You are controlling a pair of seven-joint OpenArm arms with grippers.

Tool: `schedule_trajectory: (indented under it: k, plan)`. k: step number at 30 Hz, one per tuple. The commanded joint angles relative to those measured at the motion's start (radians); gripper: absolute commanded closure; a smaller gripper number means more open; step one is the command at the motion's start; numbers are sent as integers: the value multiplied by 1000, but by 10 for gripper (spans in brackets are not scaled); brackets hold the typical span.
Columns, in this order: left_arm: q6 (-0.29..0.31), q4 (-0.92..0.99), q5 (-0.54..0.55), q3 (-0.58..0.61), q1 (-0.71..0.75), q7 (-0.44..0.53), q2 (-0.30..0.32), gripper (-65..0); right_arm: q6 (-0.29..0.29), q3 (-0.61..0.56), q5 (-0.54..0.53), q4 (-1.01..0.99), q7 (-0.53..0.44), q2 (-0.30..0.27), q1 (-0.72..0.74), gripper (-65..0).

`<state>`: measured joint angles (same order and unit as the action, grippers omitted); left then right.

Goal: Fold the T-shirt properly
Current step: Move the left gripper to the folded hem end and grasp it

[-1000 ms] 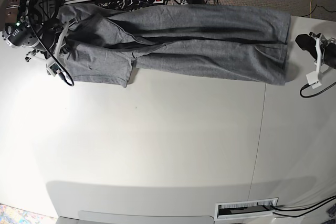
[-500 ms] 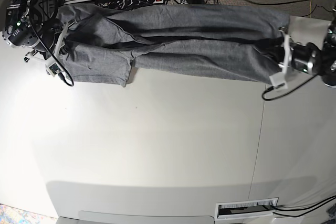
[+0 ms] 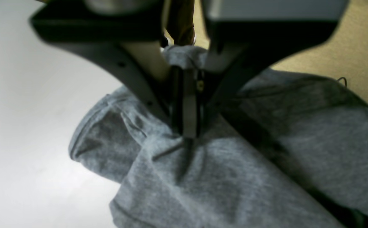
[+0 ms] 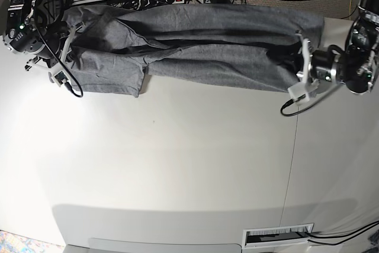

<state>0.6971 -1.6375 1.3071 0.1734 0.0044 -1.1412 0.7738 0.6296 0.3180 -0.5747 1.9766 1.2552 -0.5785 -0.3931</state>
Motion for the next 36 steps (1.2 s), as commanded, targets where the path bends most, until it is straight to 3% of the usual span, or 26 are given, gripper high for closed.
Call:
schedule_trajectory:
  k: [1, 7, 14, 20, 29, 36]
  plan:
    - [1, -10, -48, -12, 2, 63, 8, 0, 2, 8, -1, 11, -15, -17, 5, -5]
    - [1, -10, -352, -12, 69, 300, -26, 0, 2, -45, 59, 8, -30, -17, 5, -5]
    - [1, -10, -585, -12, 166, 420, -26, 0, 1, -168, 222, -91, -162, -17, 8, -5]
    - [-37, -9, -756, -12, 221, 524, -26, 0, 0, -175, 288, -166, -237, -17, 21, -5]
    - [-134, 0, -876, -12, 228, 632, -26, 0, 0, -175, 284, -337, -302, -17, 125, -5]
    - [-142, 95, -919, -12, 205, 705, -28, 0, 0, -175, 284, -443, -391, -10, 209, -4]
